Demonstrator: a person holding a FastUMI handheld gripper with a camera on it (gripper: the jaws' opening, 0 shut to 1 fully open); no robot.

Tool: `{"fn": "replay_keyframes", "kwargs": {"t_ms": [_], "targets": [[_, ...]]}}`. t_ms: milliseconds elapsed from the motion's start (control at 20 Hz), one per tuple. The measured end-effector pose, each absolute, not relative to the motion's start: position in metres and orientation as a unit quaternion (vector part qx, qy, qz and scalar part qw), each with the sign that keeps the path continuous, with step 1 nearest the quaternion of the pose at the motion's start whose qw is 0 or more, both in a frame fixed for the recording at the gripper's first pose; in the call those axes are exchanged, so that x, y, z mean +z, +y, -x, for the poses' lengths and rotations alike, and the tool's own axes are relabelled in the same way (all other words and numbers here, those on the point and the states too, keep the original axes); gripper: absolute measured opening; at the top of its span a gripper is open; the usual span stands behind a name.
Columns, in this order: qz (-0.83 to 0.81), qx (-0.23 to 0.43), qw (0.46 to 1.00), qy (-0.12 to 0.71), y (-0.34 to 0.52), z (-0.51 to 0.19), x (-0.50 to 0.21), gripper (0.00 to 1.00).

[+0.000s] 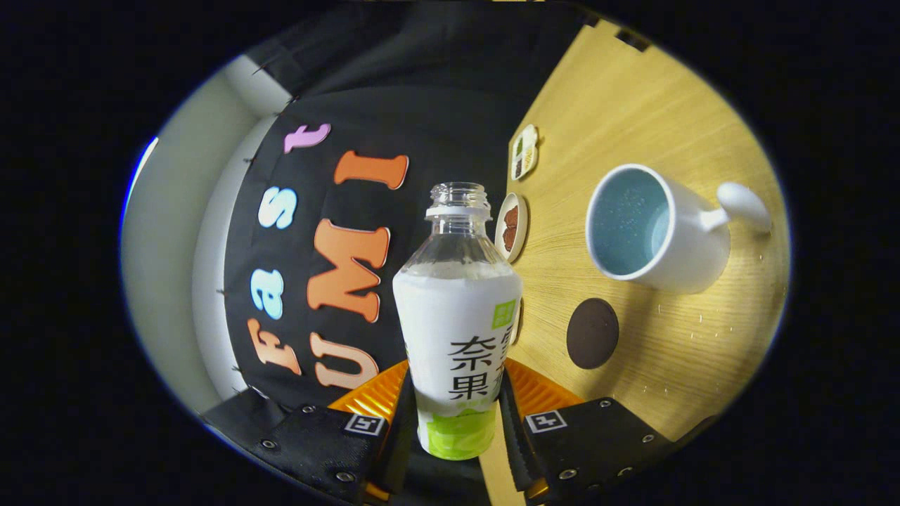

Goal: Take the bottle from table, then pour the juice into the cup, finally place the bottle on the coaster

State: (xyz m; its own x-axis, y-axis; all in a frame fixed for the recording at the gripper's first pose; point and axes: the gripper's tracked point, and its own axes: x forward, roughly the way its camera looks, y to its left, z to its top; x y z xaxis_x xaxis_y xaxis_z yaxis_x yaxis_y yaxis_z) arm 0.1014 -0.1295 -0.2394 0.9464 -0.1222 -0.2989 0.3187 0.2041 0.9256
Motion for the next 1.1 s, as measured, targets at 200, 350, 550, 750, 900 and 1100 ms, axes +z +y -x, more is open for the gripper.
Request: {"fn": "replay_keyframes", "kwargs": {"t_ms": [200,350,550,750,900,1100], "targets": [[-0.526,-0.114,0.84,0.064,-0.123,-0.116,-0.211,0.58],[-0.43,-0.099,0.896,0.06,-0.123,-0.126,-0.204,0.58],[-0.295,-0.081,0.95,0.066,-0.129,-0.14,-0.207,0.58],[-0.181,-0.085,0.977,0.073,-0.138,-0.151,-0.215,0.58],[-0.127,-0.101,0.984,0.079,-0.149,-0.16,-0.227,0.58],[-0.086,-0.111,0.984,0.109,-0.156,-0.166,-0.259,0.58]]}}
